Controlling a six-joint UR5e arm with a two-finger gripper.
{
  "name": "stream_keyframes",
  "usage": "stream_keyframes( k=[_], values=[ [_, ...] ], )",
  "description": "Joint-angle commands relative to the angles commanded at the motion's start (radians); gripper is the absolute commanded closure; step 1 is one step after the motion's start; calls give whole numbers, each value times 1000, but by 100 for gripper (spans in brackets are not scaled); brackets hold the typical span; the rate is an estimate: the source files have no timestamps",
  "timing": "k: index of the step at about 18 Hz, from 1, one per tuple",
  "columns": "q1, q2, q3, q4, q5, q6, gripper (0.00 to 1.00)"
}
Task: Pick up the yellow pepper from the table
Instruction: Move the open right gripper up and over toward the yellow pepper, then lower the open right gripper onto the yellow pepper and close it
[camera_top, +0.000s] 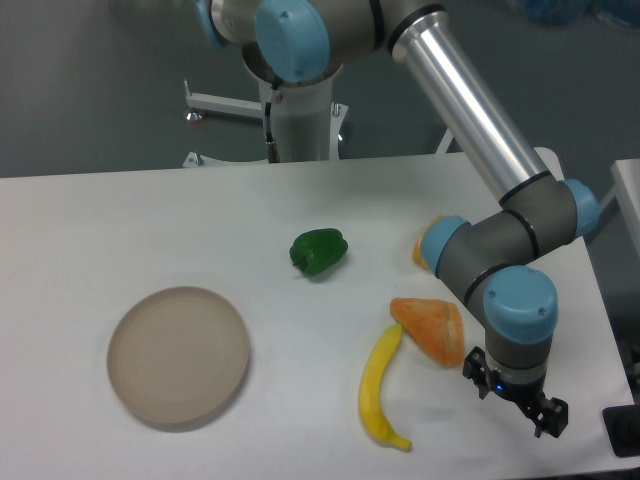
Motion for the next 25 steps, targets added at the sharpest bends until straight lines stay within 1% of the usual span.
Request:
stream_keyframes(
  k=[3, 7, 9, 10, 11, 14, 16, 18, 20, 25],
  values=[
    [-2, -2, 0, 2, 2, -2, 0],
    [-3, 14, -5, -5, 5, 0, 0],
    [-24, 40, -32, -9, 5, 3, 0],
    [-25, 63, -53, -17, 6, 8, 0],
    [-25, 86, -75, -35, 6, 8, 0],
    [-25, 161, -129, -147, 6, 8, 0],
    [-17, 221, -182, -201, 6, 9, 0],
    [-8, 279, -248, -231, 6, 11, 0],
    [0, 331, -322, -241, 6, 12, 0],
    [26, 443, -507, -235, 5, 14, 0]
  ],
)
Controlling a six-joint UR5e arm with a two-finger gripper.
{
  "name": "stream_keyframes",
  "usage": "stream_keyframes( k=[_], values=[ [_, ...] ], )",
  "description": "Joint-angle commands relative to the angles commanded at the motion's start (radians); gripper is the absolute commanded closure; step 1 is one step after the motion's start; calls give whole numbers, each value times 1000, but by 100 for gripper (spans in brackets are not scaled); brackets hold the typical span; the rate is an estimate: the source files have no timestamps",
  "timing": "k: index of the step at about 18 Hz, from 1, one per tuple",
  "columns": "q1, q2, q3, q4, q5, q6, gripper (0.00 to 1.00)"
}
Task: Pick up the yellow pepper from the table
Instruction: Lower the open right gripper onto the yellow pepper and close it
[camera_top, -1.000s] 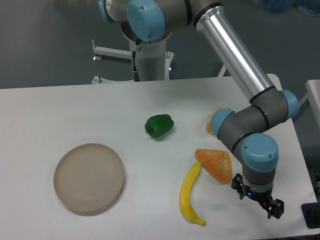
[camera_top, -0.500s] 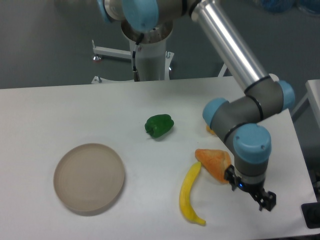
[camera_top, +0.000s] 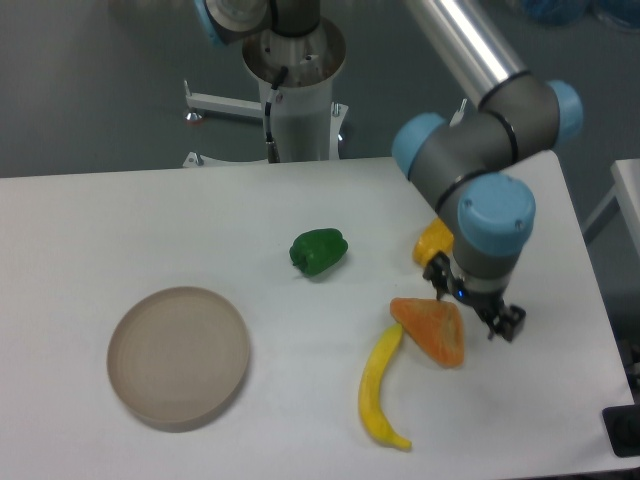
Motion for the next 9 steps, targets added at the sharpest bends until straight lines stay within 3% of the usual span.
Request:
stream_keyframes(
  k=[5, 9],
  values=[
    [14, 54, -157, 26, 24, 74, 0],
    [37, 62, -200, 57, 81, 78, 0]
  ],
)
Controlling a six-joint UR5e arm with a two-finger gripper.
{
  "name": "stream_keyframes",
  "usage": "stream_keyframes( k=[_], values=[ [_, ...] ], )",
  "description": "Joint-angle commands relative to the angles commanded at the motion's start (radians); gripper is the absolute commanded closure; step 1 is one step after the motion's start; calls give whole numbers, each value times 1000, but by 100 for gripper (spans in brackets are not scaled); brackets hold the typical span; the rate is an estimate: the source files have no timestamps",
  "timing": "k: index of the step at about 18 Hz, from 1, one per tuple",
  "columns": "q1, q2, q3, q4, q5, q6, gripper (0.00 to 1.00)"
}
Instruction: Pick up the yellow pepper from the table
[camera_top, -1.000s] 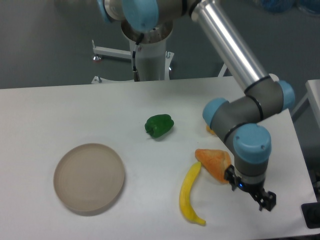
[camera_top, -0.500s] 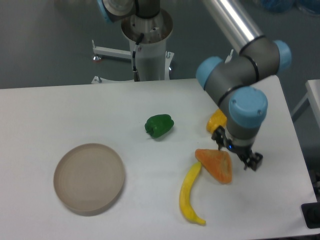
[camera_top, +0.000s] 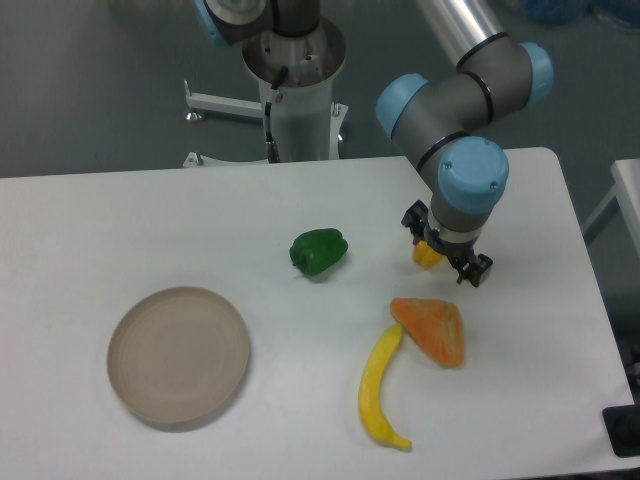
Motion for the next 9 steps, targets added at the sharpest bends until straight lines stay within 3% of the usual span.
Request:
stream_keyframes(
  k=[4, 9],
  values=[
    [22, 3, -8, -5, 3, -2, 0],
    [18, 6, -63, 34, 0, -5, 0]
  ],
)
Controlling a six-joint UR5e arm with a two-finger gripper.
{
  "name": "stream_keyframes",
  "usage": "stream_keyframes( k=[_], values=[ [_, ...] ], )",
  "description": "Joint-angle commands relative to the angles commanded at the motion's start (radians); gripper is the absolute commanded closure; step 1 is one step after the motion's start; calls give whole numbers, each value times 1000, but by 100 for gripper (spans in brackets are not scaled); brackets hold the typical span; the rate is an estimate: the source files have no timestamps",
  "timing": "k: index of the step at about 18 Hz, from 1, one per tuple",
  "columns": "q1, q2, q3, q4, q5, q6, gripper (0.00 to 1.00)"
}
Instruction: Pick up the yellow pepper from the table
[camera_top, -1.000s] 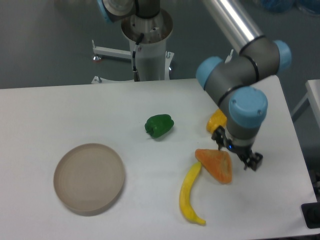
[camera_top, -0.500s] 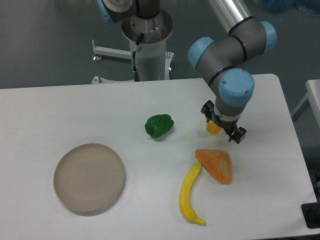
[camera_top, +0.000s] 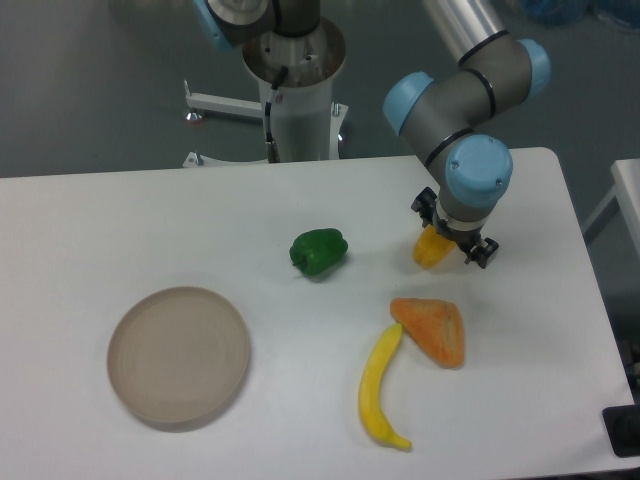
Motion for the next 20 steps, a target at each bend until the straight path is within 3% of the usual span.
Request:
stream_keyframes(
  k=[7, 14, 15, 18, 20],
  values=[
    [0, 0, -18, 3, -2, -3, 0],
    [0, 2, -57, 41, -2, -14, 0],
    [0, 2, -57, 43, -2, -12, 4],
    [2, 2, -55, 41, -2, -6, 39],
    [6, 5, -49, 38, -9, 0, 56]
  ],
)
